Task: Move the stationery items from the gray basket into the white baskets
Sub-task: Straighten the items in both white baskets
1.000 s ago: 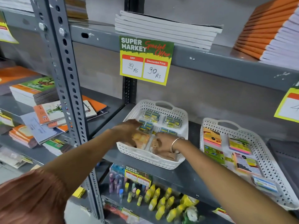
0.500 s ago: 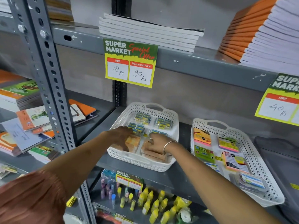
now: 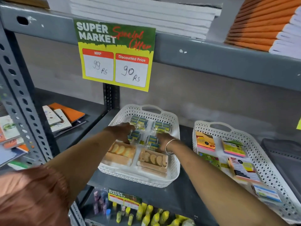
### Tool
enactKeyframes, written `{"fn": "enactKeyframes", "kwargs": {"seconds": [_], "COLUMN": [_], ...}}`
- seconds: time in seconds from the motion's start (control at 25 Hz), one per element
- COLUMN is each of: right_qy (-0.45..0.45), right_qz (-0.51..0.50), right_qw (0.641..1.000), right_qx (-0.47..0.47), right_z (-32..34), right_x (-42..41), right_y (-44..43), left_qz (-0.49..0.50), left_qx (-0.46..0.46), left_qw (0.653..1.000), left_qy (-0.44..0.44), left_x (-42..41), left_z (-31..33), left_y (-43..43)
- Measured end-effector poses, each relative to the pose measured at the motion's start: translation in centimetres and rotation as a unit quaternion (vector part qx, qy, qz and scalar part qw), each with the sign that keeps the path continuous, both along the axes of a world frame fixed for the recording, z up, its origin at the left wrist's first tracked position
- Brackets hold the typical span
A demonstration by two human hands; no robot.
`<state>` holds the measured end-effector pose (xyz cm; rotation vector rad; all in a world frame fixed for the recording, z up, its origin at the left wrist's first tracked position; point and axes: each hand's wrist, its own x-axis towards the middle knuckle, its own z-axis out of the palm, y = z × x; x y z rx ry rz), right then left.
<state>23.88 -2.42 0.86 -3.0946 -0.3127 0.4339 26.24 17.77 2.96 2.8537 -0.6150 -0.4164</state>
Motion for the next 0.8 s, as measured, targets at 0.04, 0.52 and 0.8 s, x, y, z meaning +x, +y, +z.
{"fn": "enactKeyframes", "kwargs": {"seconds": [0.04,0.52,0.8], "right_qy": [-0.007,-0.076,-0.1], "right_qz": [0.005,-0.008,-0.174], "right_qw": [1.0,0.992,0.974], "right_qx": [0.001,0.097,0.106], "right_z": [0.0,4.7,10.3], "right_x": [0.1,-3.4,-10.1], "right_y": [0.0,-2.0,-18.3], "left_qz": [-0.005,0.014,-0.153], "left_qx": [0.0,-0.005,-0.156], "left_qw": [1.0,0.999,0.968], "left_qy": [-0.009,-0.04,-0.122], "left_x": [0.1,0.8,-7.3], "left_z": [-0.2,0.6,5.2], "left_y": [0.0,-1.9,-17.5]}}
